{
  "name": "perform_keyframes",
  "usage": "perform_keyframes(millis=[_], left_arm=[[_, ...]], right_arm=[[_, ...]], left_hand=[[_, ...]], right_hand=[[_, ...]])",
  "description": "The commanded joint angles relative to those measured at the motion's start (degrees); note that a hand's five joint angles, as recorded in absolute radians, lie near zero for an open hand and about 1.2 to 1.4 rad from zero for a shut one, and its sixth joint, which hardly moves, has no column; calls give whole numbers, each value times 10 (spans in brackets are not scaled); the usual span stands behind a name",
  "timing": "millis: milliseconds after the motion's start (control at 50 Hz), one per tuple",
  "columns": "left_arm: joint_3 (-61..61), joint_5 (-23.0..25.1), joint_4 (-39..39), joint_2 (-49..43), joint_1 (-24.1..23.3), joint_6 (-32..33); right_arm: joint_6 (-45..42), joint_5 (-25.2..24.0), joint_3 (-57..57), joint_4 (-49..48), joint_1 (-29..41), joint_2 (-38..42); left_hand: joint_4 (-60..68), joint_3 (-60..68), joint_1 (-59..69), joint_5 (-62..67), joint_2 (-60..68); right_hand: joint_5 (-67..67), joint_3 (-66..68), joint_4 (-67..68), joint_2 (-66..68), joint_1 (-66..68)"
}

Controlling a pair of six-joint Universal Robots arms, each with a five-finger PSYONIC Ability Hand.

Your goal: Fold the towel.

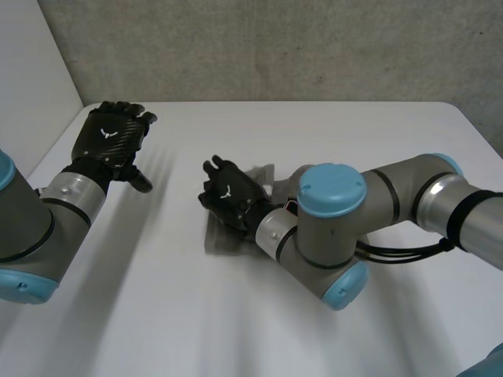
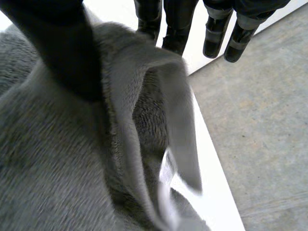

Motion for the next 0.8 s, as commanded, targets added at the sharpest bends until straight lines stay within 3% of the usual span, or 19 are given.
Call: perform_keyframes(millis=[20,160,200,260,560,700,800], left_arm=[[8,-1,2,-12,-4,-1],[22,-2,6,-24,-21,-3],[37,-8,5,-33,-45,-12],[50,-21,5,-42,-65,-27],[100,-33,-2,-109,-151,-109],[97,-59,-2,-128,-169,-106],[93,-68,-3,-139,-169,-105]], right_arm=[[28,16,6,2,8,-8],[183,15,24,3,-1,-69],[255,11,43,2,-27,-107],[288,14,64,9,-63,-153],[280,4,222,99,-197,-224],[267,2,298,84,-235,-236],[267,3,352,38,-249,-249]], left_hand=[[-27,-22,-43,-31,-32],[-27,-22,-43,-31,-32],[-27,-22,-43,-31,-32],[-27,-22,-40,-29,-29],[-27,-22,-23,-12,-12],[-27,-22,-23,-12,-12],[-27,-22,-23,-12,-12]], right_hand=[[-440,9,17,-543,-530],[-440,9,17,-543,-530],[-440,9,17,-543,-530],[-440,9,17,-543,-530],[-440,9,17,-543,-530],[-440,9,17,-540,-526],[-440,9,17,-467,-454]])
